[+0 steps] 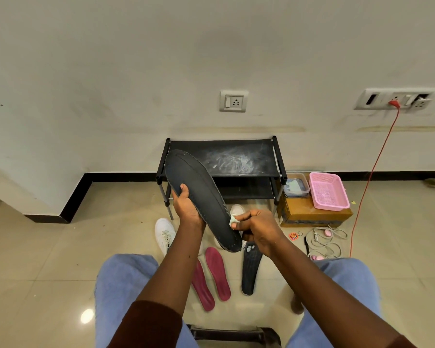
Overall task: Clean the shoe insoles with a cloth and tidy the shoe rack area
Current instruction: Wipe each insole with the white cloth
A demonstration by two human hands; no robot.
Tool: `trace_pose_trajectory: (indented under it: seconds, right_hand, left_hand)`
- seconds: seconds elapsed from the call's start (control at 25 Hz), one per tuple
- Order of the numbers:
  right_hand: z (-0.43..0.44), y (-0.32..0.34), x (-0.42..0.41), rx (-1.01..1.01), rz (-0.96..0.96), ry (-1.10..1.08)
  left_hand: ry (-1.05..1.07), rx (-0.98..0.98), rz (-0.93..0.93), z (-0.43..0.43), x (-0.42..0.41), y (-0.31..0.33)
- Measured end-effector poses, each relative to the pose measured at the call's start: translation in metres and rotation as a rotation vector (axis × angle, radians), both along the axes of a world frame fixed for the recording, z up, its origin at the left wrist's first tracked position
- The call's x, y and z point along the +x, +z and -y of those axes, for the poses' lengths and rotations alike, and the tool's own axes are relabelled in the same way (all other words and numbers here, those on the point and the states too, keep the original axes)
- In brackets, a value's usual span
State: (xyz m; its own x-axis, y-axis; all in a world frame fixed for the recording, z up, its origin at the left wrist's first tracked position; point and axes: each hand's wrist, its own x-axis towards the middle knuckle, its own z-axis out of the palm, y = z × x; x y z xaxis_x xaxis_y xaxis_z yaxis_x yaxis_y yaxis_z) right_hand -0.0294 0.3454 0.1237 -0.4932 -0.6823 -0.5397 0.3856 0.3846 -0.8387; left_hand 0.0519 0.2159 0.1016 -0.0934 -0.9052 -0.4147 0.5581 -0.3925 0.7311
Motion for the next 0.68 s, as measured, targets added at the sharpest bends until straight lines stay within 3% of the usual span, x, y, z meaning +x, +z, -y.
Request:
trace_pose_trajectory:
  seconds: [0.2,0.44,0.56,0.68]
  right_hand:
    - [-0.004,0.008,-0.005,0.043,0.098,0.026]
    - [-0.008,0.03,-0.004,0.088,0.147,0.099]
    - [-0.008,0.045,-0.009,0.112,-0.025,0.207]
    - [-0.002,0.063,-0.017,0.071,-0.239,0.262]
  left_hand:
    - [0.058,0.012,0.014,0.019,-0.001,-0.008]
    - [0.096,0.05,-0.207,0.034,0.003,-0.008]
    - [-0.053,0.108,-0.362,0.029,0.007,-0.002]
    - [-0.141,0.071,-0.39,0.021,0.015,0.004]
